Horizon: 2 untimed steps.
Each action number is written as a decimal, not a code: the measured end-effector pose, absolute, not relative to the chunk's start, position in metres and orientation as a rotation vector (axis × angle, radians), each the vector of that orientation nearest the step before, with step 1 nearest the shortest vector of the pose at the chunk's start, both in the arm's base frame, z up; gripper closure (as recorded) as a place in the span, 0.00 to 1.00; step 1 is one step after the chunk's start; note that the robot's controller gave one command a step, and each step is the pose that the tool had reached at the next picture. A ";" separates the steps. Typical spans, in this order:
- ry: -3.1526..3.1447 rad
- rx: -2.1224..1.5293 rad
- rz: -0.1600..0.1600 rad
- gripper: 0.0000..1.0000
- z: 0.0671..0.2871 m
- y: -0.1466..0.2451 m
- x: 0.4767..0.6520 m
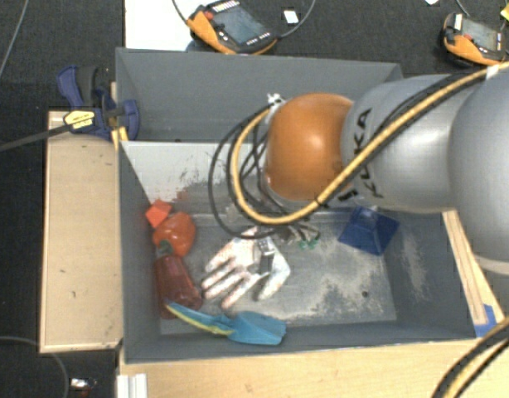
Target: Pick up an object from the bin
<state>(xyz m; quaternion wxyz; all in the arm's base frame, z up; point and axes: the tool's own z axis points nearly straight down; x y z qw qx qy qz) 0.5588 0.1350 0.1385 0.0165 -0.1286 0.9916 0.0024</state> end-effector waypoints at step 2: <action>2.966 -0.925 0.000 1.00 0.071 0.127 0.560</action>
Offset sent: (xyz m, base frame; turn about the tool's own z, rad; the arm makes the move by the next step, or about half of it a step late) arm 0.0003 -0.0080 -0.0685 -0.3491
